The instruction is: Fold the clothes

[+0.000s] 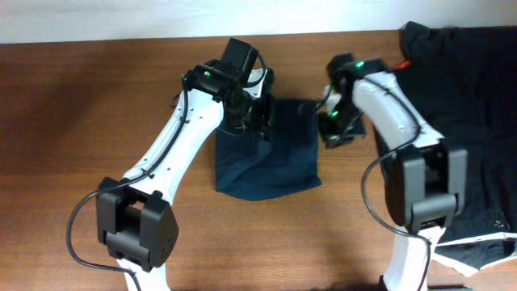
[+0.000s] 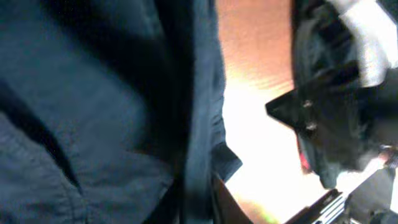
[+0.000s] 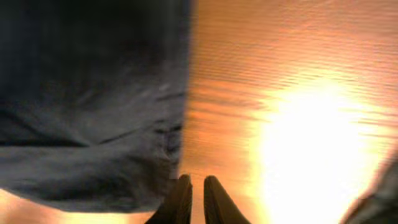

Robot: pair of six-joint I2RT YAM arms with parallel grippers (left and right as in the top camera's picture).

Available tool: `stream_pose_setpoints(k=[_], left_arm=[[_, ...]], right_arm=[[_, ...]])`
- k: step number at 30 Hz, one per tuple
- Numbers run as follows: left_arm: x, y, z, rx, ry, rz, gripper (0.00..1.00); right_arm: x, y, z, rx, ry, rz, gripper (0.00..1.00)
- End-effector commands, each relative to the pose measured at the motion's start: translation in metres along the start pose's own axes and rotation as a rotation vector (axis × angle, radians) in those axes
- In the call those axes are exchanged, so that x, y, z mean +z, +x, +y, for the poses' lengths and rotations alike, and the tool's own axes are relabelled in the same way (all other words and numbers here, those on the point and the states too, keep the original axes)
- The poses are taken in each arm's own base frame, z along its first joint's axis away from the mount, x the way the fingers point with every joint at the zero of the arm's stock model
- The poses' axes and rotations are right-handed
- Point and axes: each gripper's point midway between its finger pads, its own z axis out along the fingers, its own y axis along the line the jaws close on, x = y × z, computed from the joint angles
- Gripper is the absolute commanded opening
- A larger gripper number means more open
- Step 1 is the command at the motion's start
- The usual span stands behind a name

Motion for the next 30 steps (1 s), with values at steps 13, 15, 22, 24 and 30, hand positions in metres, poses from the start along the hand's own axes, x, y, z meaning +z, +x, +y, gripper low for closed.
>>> stream_pose_setpoints(k=[13, 15, 22, 24, 30], left_arm=[[-0.035, -0.081, 0.053, 0.087, -0.041, -0.277, 0.57], [-0.042, -0.099, 0.068, 0.080, -0.067, -0.342, 0.59], [0.017, -0.137, 0.109, 0.083, -0.073, -0.403, 0.61], [0.045, -0.139, 0.123, 0.076, -0.076, -0.388, 0.61], [0.112, -0.100, 0.164, -0.004, -0.113, -0.208, 0.60]], right_arm=[[-0.046, -0.001, 0.014, -0.071, -0.173, -0.033, 0.14], [-0.044, 0.001, 0.032, -0.104, -0.206, -0.030, 0.14], [-0.019, 0.012, 0.098, -0.171, -0.265, -0.009, 0.20], [-0.005, 0.016, 0.109, -0.162, -0.263, 0.003, 0.20], [0.048, 0.033, 0.115, -0.157, -0.251, 0.044, 0.20]])
